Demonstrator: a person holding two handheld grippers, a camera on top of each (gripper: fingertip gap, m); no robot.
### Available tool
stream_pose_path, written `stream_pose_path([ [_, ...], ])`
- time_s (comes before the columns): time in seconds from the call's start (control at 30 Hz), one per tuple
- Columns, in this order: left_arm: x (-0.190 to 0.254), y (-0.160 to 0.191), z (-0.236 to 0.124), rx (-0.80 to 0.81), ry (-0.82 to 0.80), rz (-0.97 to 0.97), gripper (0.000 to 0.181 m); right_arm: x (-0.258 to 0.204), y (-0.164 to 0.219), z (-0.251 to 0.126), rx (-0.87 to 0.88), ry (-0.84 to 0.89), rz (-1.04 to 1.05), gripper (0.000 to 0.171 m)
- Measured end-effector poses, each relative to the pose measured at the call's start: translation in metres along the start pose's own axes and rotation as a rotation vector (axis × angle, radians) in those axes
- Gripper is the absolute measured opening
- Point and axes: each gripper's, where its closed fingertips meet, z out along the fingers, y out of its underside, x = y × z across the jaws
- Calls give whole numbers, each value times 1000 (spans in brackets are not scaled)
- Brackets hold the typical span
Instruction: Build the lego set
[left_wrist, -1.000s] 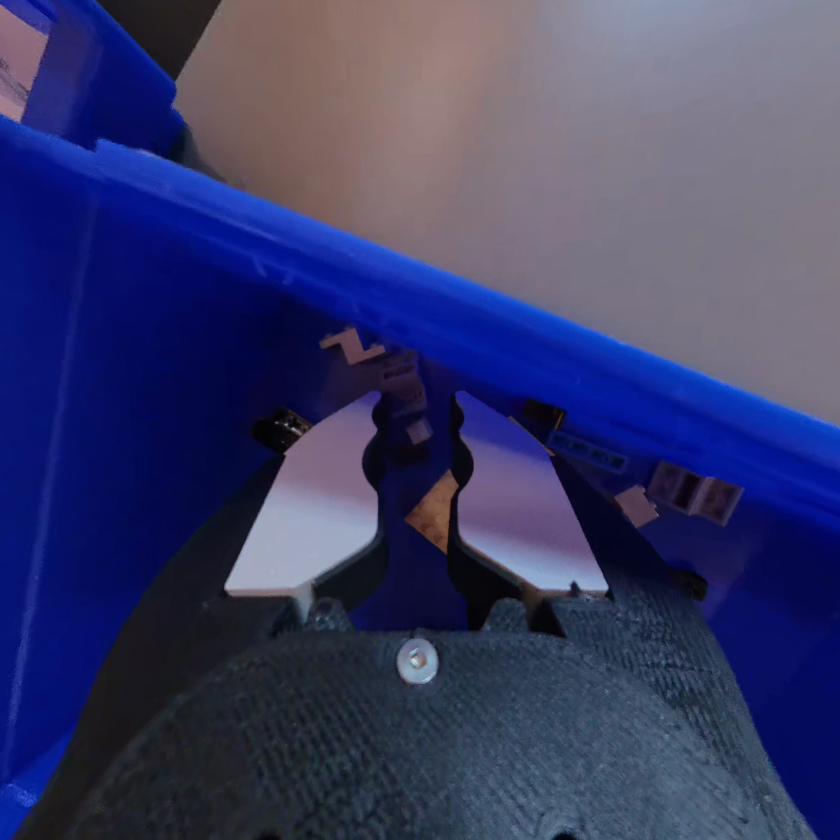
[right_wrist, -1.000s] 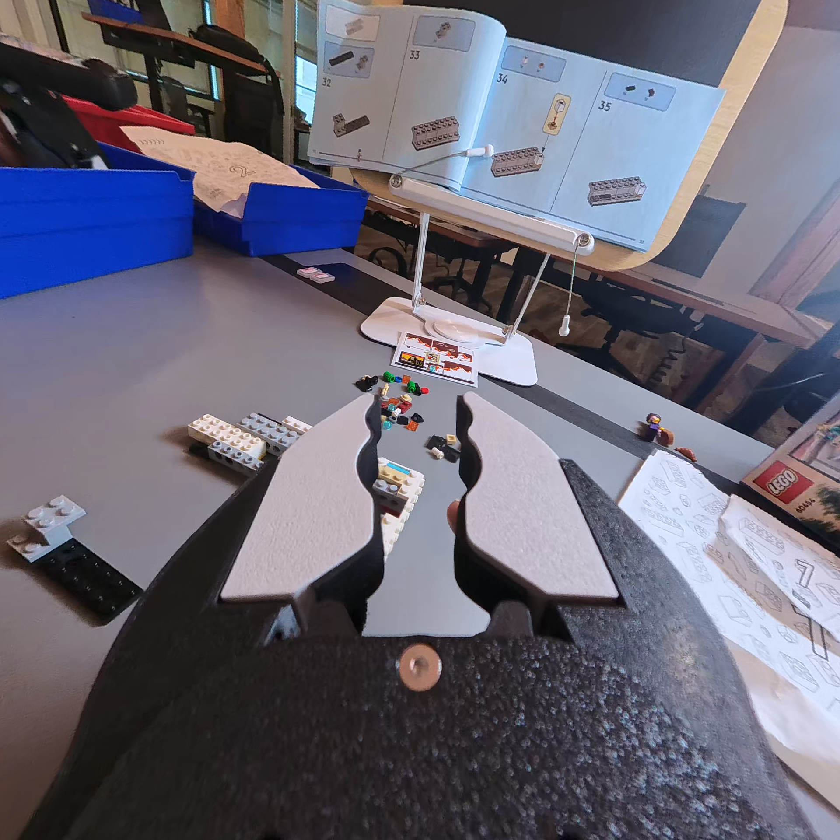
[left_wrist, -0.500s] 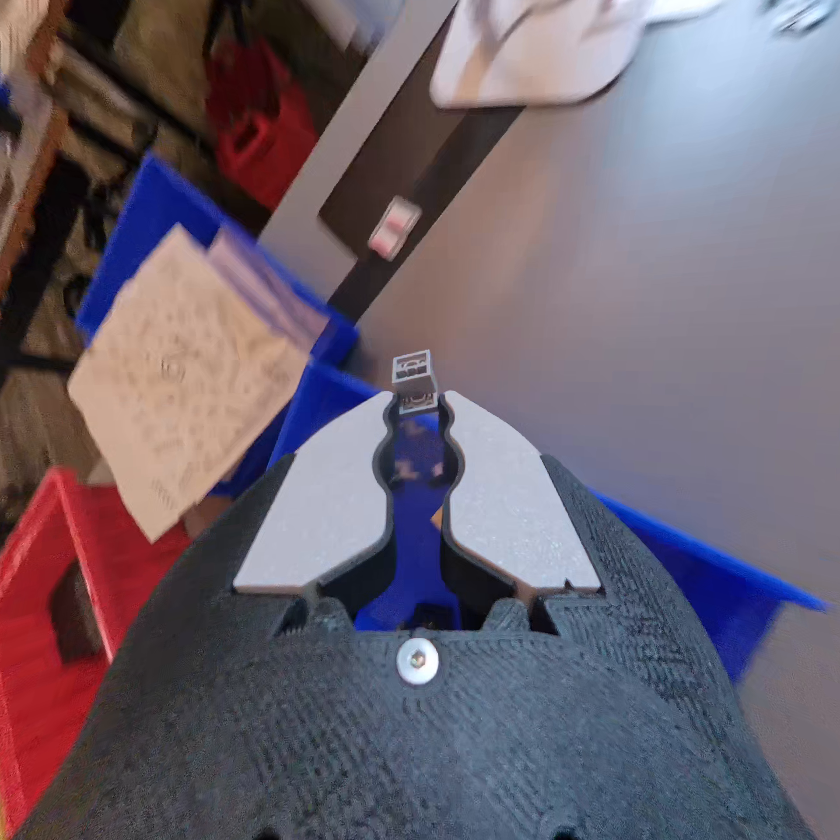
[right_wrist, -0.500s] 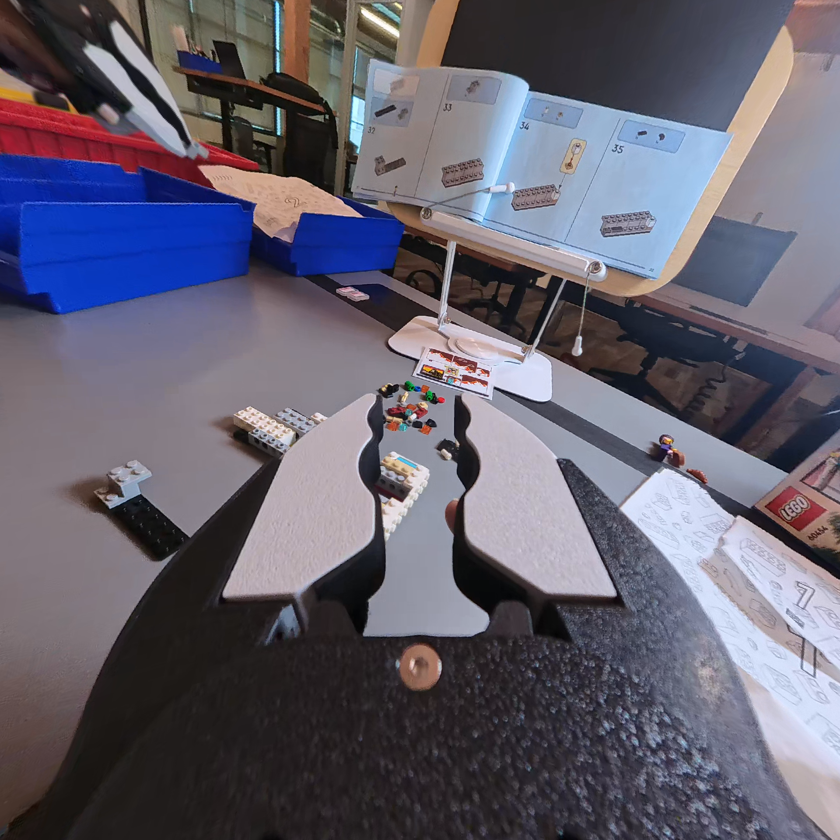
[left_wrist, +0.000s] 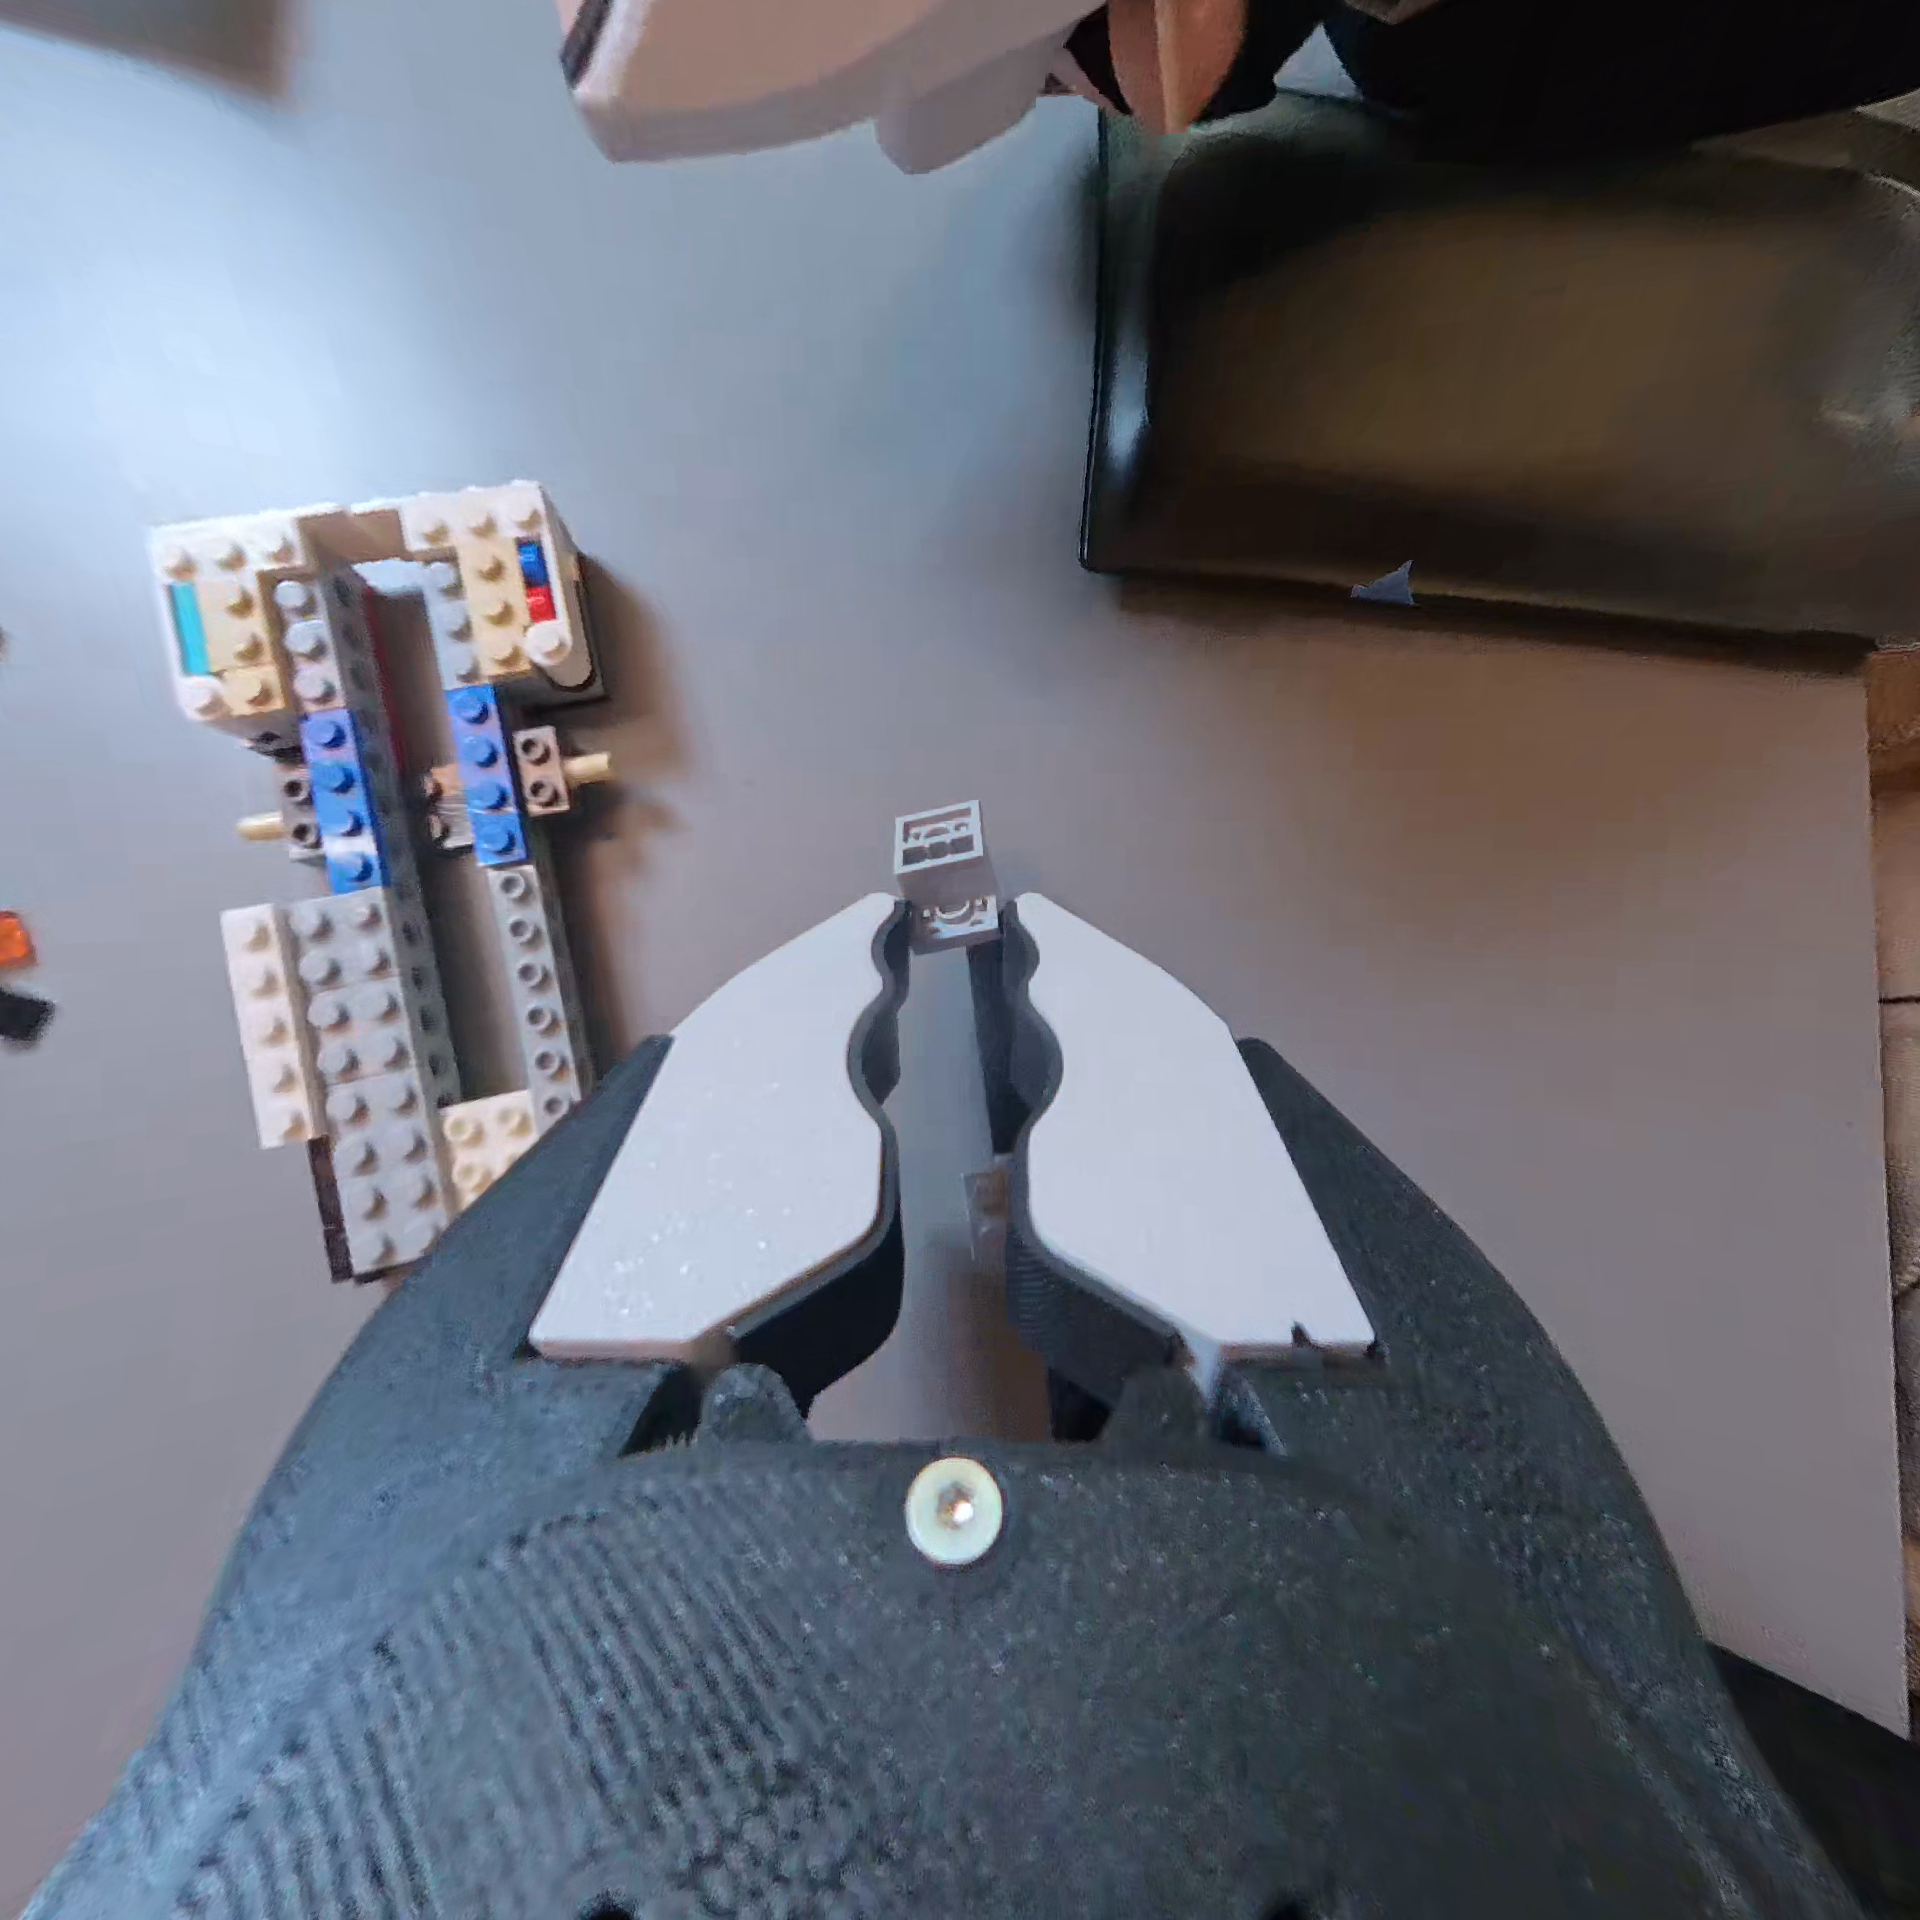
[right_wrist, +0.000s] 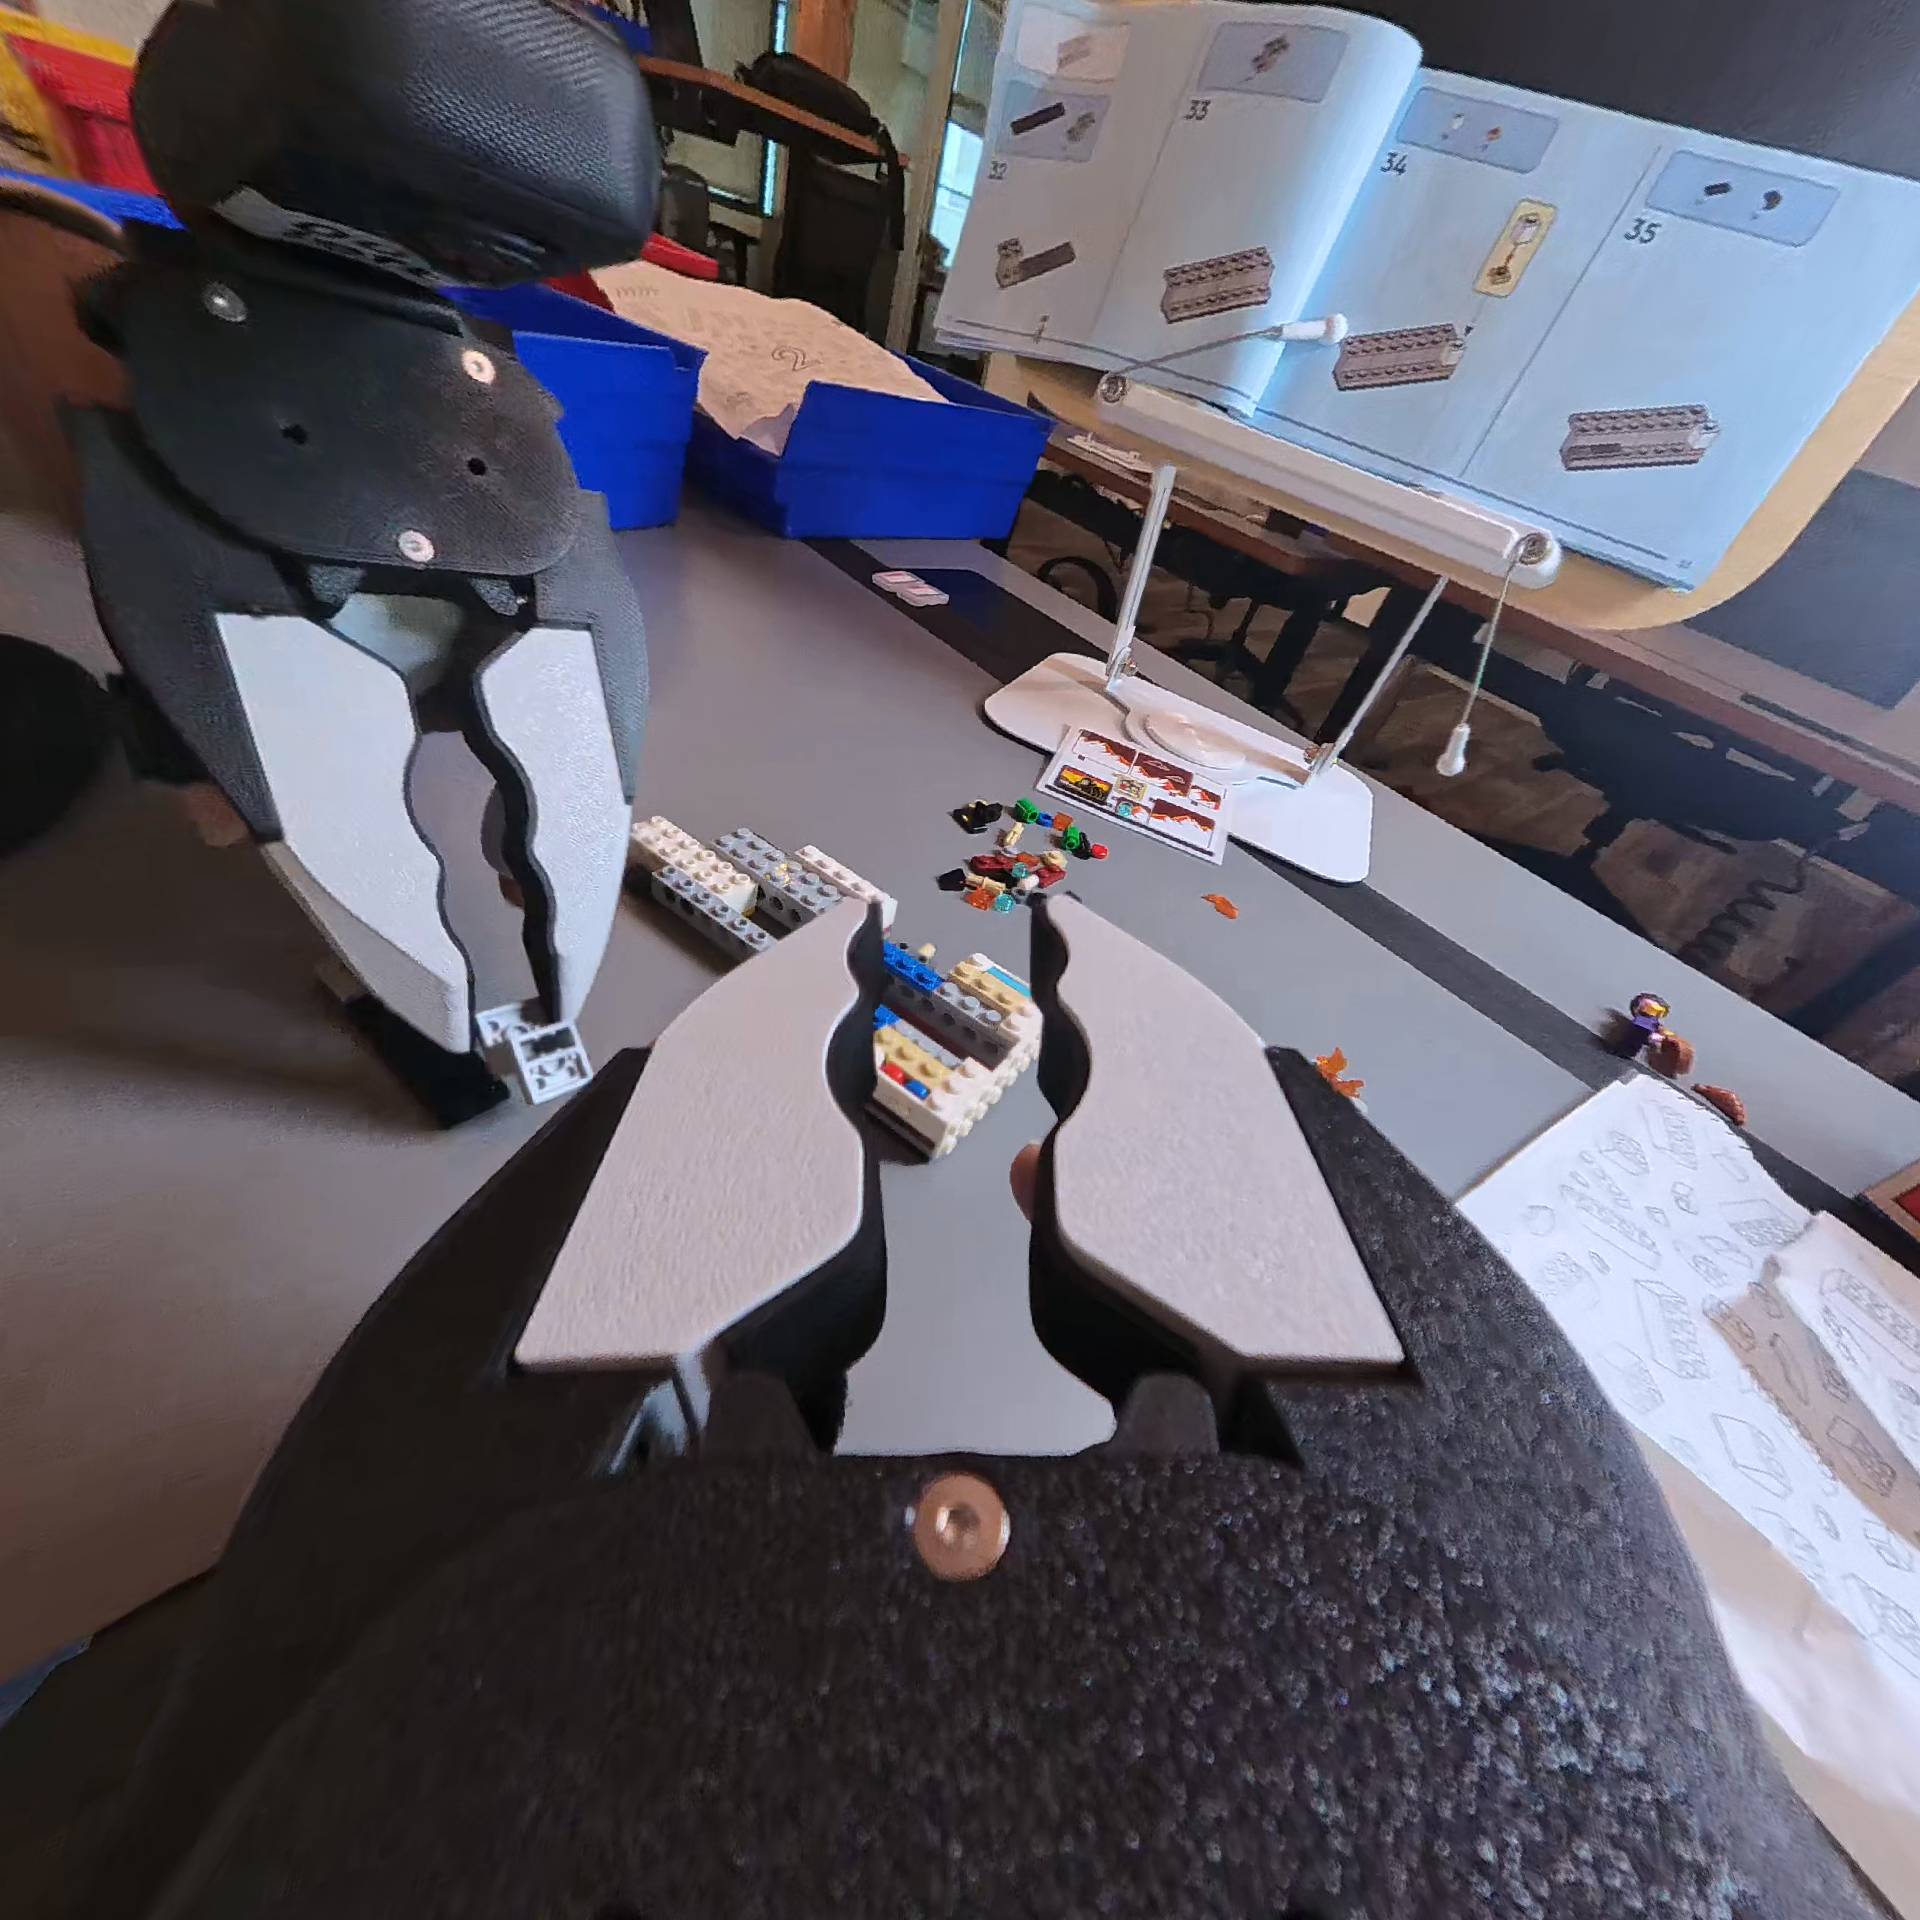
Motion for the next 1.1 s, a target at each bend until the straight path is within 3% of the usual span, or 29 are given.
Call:
stream_pose_path([
  [0.23, -4, -14, -27, 98, -3, -33, 21, -18, 4, 1, -36, -80, -56, 25],
  [0.33, -21, -9, -65, 137, -140, -20, 21, -38, 16, 3, -101, -182, -102, 25],
  [0.43, -49, 7, -126, 181, -341, -61, 21, -51, 23, 5, -143, -220, -164, 25],
  [0.57, -109, 70, -245, 151, -743, -215, 20, -56, 19, 5, -141, -228, -172, 25],
  [0.63, -140, 125, -307, 67, -957, -325, 22, -51, 13, 5, -116, -208, -151, 24],
  [0.7, -163, 188, -349, -44, -1074, -457, 26, -43, 7, 4, -88, -175, -127, 25],
  [0.8, -180, 269, -341, -106, -942, -696, 34, -28, 3, 4, -54, -115, -73, 25],
  [0.9, -191, 325, -316, -157, -850, -826, 35, -14, 4, 4, -35, -72, 4, 25],
  [0.97, -189, 336, -291, -110, -709, -922, 35, -7, 4, 4, -27, -46, 46, 25],
  [1.1, -201, 340, -280, -16, -699, -987, 26, 2, 4, 4, -16, -22, 104, 24],
])
